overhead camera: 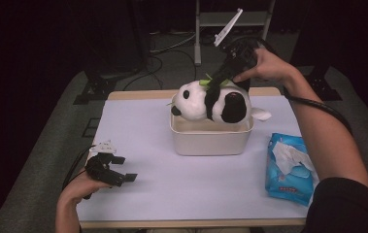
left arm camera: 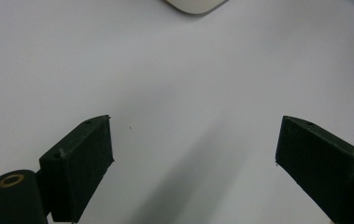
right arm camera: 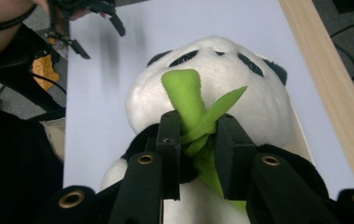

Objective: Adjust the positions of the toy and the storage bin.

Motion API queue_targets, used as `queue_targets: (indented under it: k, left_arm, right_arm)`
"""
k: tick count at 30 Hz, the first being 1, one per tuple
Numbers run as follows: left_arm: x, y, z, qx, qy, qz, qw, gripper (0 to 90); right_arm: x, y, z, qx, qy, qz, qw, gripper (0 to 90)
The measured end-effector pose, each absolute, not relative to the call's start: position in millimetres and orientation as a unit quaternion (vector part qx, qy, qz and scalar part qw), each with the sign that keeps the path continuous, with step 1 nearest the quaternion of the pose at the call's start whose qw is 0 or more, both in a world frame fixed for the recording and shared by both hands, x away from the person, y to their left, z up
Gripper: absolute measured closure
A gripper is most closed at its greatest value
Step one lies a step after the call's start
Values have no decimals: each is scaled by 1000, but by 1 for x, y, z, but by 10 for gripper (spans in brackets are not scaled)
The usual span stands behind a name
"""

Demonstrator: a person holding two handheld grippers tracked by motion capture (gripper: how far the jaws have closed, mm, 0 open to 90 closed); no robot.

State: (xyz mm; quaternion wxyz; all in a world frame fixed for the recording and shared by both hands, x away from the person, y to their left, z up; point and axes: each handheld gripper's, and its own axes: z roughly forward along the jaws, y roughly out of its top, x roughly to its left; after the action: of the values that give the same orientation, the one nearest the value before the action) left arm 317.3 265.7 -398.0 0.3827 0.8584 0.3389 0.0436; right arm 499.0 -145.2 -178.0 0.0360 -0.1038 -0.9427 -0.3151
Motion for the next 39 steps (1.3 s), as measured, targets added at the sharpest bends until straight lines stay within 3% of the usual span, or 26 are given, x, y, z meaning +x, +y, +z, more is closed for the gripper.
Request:
queue_targets:
  k: [9, 14, 39]
  left_arm:
    - [317, 262, -395, 858, 331, 41, 391, 102]
    - [317, 262, -397, 859, 332, 41, 387, 101]
    - [316, 263, -395, 859, 333, 41, 388, 101]
  right_arm:
    - [523, -134, -231, -130, -940, -307, 70, 725]
    - [524, -131, -248, -133, -944, -295, 67, 724]
    - [513, -115, -277, -117, -947, -289, 78, 722]
